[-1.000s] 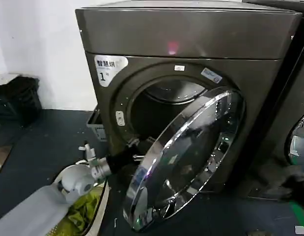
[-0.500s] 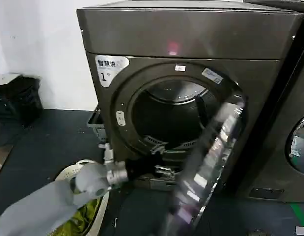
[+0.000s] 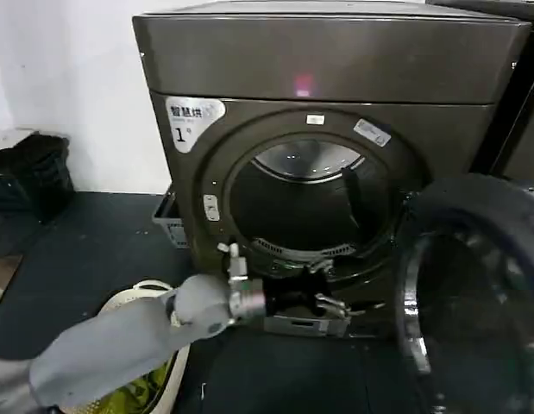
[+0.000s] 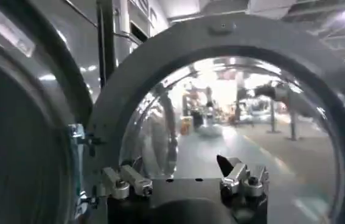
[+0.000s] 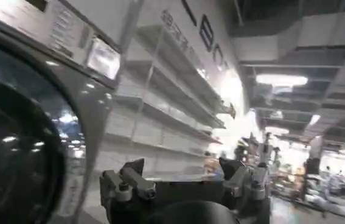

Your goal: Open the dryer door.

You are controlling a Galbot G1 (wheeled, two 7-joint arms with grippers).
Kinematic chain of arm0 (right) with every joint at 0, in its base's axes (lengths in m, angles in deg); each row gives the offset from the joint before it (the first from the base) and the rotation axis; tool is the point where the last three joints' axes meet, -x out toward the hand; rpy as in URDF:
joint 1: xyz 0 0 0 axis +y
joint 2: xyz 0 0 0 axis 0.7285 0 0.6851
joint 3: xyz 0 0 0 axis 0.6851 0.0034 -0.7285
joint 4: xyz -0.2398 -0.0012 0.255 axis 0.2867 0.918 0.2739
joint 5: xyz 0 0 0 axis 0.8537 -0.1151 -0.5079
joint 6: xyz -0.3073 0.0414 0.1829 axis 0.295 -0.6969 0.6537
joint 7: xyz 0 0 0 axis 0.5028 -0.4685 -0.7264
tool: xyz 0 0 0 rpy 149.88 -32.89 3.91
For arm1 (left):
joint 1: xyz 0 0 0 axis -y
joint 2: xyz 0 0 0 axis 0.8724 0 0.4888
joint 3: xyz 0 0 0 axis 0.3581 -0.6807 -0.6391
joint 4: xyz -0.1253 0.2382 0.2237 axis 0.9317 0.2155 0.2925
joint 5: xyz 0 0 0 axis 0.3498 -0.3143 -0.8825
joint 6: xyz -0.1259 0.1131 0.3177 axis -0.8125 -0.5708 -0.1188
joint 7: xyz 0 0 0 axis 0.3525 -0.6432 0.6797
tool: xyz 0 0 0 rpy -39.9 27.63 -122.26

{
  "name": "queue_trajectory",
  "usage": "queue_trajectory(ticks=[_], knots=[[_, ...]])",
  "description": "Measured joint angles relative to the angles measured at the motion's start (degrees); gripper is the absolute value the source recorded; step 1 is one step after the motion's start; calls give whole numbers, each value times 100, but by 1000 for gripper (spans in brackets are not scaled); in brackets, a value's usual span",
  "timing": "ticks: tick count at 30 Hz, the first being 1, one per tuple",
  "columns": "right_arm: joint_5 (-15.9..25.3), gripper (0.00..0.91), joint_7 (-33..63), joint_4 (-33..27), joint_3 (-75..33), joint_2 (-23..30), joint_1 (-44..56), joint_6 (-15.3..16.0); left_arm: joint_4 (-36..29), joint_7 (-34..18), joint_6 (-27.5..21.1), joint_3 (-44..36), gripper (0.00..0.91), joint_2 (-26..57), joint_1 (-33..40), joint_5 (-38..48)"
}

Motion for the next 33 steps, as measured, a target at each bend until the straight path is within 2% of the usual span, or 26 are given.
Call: queue_trajectory(ticks=[7,14,21,29,33], knots=[[-11,907,-137,-137,-606,-166,208,183,441,-150,63,-321,907,-654,233,-290],[-8,907,-309,-197,-1190,-290,376,206,957,-494,111,-618,907,-1323,463,-364],[-43,907,-204,-448,-1542,-352,362,-25,1298,-592,138,-778,907,-1846,463,-452],[-194,907,-247,-625,-1726,-407,342,-111,1716,-774,246,-851,907,-2425,515,-525],[-195,907,-460,-717,-1810,-410,403,-320,1940,-795,389,-952,907,-2721,618,-605]])
